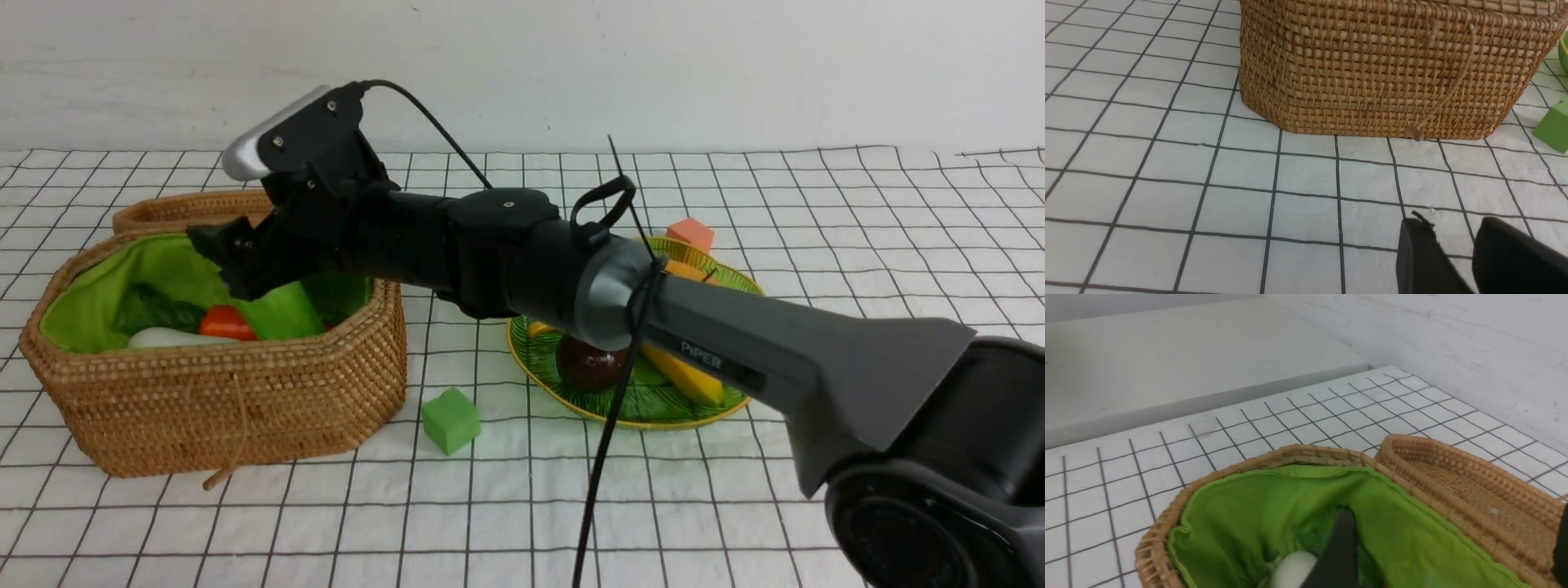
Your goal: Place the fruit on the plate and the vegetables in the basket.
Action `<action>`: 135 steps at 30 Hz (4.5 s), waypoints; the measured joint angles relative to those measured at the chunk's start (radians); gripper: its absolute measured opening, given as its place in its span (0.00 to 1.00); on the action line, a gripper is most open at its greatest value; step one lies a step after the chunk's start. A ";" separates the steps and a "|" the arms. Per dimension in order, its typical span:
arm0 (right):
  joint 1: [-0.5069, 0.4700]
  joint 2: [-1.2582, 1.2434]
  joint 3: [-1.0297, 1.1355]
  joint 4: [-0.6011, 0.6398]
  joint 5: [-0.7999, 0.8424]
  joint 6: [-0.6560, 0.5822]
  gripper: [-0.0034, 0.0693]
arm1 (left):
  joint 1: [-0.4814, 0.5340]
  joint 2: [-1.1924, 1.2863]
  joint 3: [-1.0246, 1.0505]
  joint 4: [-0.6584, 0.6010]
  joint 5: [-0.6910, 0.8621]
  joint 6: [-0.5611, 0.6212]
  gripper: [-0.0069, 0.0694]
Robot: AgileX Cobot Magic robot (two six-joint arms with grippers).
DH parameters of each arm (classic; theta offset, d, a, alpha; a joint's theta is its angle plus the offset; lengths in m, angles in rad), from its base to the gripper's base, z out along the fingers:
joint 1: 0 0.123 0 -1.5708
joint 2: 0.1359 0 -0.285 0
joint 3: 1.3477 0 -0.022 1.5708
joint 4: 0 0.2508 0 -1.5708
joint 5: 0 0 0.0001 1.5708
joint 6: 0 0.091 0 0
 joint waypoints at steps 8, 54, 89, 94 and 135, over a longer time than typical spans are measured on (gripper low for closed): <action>-0.021 -0.077 -0.001 -0.192 0.333 0.089 0.76 | 0.000 0.000 0.000 0.000 0.000 0.000 0.36; -0.119 -1.113 0.680 -1.775 0.991 1.248 0.05 | 0.000 0.000 0.000 0.000 0.000 0.000 0.40; -0.820 -2.377 2.061 -1.876 0.124 2.062 0.08 | 0.000 0.000 0.000 0.000 0.000 0.000 0.40; -0.818 -2.377 2.087 -1.840 0.130 1.976 0.09 | 0.000 0.000 0.000 0.000 0.000 0.000 0.40; -0.818 -2.377 2.087 -1.773 0.125 1.915 0.15 | -0.031 0.000 0.000 0.008 -0.003 0.000 0.40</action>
